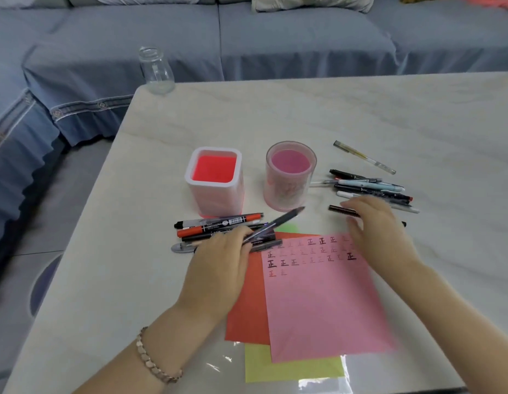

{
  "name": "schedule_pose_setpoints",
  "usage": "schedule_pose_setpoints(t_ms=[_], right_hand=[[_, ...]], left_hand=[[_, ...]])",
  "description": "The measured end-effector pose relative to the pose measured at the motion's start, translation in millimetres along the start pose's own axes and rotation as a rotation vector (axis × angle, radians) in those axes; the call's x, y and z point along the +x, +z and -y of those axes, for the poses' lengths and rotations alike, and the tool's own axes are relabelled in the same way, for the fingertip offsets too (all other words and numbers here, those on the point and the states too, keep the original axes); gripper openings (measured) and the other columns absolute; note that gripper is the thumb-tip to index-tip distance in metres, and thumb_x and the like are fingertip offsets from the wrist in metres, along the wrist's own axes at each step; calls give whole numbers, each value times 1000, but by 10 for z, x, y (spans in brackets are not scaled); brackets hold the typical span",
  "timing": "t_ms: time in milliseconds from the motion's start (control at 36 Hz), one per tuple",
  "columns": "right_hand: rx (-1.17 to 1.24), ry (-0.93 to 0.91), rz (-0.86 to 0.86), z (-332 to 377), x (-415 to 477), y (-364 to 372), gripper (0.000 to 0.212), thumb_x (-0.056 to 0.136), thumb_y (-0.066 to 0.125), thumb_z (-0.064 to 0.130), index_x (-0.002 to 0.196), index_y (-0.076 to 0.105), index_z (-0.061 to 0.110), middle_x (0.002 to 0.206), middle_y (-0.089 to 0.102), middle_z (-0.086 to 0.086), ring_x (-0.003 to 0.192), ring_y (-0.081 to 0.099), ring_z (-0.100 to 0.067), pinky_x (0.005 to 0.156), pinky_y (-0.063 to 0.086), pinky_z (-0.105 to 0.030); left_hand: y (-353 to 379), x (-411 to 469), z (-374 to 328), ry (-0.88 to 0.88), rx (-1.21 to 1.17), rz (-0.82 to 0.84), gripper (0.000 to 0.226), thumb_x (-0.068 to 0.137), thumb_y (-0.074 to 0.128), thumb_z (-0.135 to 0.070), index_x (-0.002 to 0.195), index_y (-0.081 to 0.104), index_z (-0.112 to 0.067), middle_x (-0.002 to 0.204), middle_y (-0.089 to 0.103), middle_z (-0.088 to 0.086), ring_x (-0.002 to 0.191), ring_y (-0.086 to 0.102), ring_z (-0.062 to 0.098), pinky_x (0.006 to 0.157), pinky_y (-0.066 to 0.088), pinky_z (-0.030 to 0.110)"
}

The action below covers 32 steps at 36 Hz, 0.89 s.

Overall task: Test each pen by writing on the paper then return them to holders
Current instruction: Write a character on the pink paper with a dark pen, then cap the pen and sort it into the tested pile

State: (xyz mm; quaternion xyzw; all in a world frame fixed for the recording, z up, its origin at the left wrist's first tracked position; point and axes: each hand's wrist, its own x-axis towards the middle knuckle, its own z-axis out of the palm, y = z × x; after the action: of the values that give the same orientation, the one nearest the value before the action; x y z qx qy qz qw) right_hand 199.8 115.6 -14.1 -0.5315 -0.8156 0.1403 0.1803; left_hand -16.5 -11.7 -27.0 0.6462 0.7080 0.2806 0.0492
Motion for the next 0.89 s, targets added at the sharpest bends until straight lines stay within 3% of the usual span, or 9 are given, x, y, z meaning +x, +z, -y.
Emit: schedule_pose_setpoints(t_ms=[111,194,333,472,583,667,722,833,889], right_hand=[[-200,179,149,-296,208,119,31,89,52,6,119,59,5,120,57,-16,118,43,-35,100,34,-43],[-251,201,167,-337,248,159,22,90,53,12,108,64,6,112,57,-15,114,44,-34,96,35,-42],[-270,126,173,-240,152,142,22,94,46,18,112,57,11,112,57,-10,112,45,-30,92,29,-37],[-157,-13,158,-4,-25,56,24,94,46,16,116,56,13,109,60,-7,108,51,-30,88,31,-35],[-9,-101,129,226,-164,-44,22,92,52,19,112,61,17,103,60,-4,92,58,-29,68,36,-30],[72,-182,150,390,-243,-97,19,90,57,22,107,66,22,92,61,1,79,59,-25,64,45,-34],[114,-236,164,492,-283,-112,17,89,57,29,102,68,27,86,61,6,73,59,-19,59,48,-36],[110,-389,142,685,-344,-144,22,82,48,40,97,64,36,77,62,14,73,51,-7,48,32,-9],[70,-438,105,741,-366,-159,23,81,48,41,92,67,35,74,63,16,73,49,-5,47,29,-8]], left_hand=[[-141,-41,227,-80,2,-111,32,89,37,-26,98,63,-10,86,65,4,75,59,28,66,48,39],[-222,-35,391,-104,20,-169,33,90,35,-25,99,63,-11,90,63,4,80,55,28,71,46,40],[-238,85,599,-99,136,-247,35,90,38,-24,95,69,-9,89,61,7,81,51,22,72,38,35],[-113,192,760,-101,233,-131,37,87,39,-27,90,72,-13,82,64,3,74,59,31,74,39,39],[-109,182,632,-106,236,-141,38,85,42,-30,97,70,-9,93,64,8,84,58,30,78,39,40],[-139,154,383,8,90,-172,37,86,46,-29,106,66,-5,103,62,10,95,50,22,85,36,35],[-153,117,180,152,-28,-108,37,88,48,-29,112,61,-5,109,61,9,102,49,18,91,36,31],[-124,71,-90,337,-15,68,38,91,45,-31,116,61,-7,110,64,5,102,54,18,88,41,34],[-83,58,-122,295,-65,197,40,97,35,-36,111,62,-10,98,67,3,92,60,21,78,48,40]])
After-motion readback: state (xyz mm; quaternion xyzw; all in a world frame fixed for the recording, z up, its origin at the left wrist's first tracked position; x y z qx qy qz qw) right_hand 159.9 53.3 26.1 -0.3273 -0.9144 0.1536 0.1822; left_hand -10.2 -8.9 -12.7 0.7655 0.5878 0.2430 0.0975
